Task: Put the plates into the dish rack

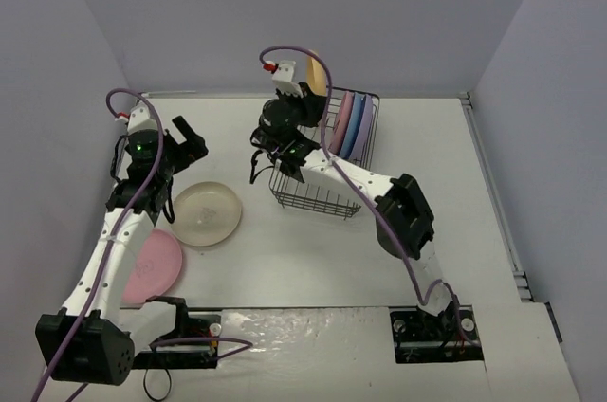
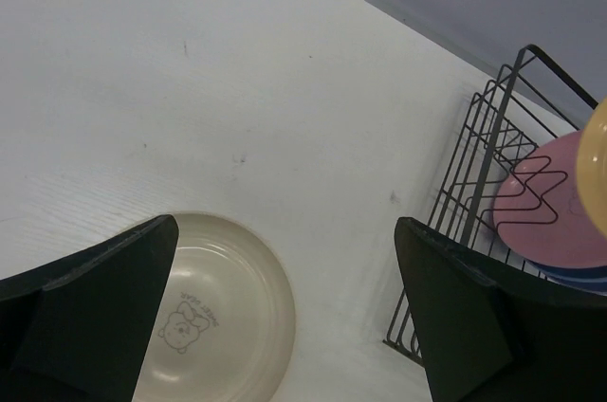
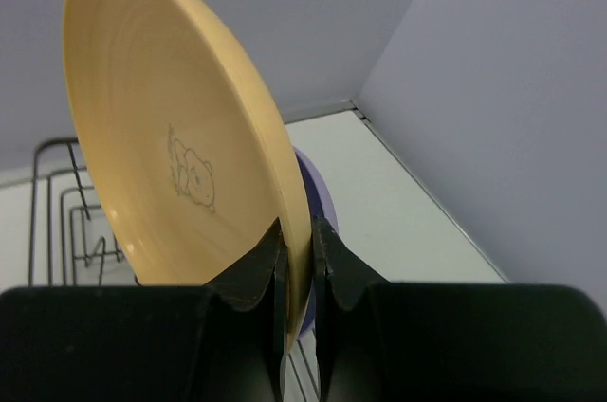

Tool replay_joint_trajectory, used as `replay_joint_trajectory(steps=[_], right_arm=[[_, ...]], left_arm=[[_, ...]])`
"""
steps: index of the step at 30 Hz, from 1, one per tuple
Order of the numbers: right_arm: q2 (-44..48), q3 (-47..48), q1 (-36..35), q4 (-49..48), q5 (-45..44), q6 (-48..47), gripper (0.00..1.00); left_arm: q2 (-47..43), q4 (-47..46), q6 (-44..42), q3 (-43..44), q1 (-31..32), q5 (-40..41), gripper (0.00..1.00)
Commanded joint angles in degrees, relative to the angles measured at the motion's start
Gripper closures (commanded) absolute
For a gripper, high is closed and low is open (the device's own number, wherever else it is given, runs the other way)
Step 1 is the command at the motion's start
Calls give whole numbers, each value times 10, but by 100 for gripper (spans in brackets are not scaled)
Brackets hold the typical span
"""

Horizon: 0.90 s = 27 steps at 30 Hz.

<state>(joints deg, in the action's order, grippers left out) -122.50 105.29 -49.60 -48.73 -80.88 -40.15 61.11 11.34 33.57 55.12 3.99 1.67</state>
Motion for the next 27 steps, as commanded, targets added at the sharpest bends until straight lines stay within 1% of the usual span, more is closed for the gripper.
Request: replay_joint_trajectory(steps=[1, 4, 6, 9, 12, 13, 15, 16, 20, 22, 24, 27], right_arm=[[-54, 127, 2, -294, -162, -324, 100], [-101, 181, 3, -341, -161, -396, 100], [-121, 204, 3, -353, -160, -425, 100], [-125, 203, 3, -347, -156, -422, 100], [-124, 194, 11, -332, -164, -392, 100], [-126, 198, 16, -302, -170, -367, 100], [-134, 214, 33, -206, -184, -296, 100], [-137, 218, 39, -188, -192, -283, 100], [-143, 219, 50, -189, -198, -282, 100], [-148, 226, 59, -161, -203, -262, 100], [-155, 245, 70, -123, -213, -223, 100], [-168, 249, 75, -109, -217, -221, 100]], left_arm=[[-17, -23, -4, -9, -25, -41, 3], [-18, -24, -9, -14, -35, -49, 3], [-17, -22, -13, -14, -37, -53, 3], [-16, -29, -15, -17, -55, -62, 3], [-15, -32, -18, -21, -55, -70, 3], [-16, -34, -22, -23, -55, -72, 3], [-16, -34, -27, -23, -55, -70, 3], [-17, -33, -29, -24, -56, -69, 3], [-14, -33, -31, -25, -56, -70, 3], [-11, -35, -32, -25, -56, -73, 3], [-9, -36, -32, -26, -57, -75, 3], [-3, -38, -31, -26, -59, -76, 3]])
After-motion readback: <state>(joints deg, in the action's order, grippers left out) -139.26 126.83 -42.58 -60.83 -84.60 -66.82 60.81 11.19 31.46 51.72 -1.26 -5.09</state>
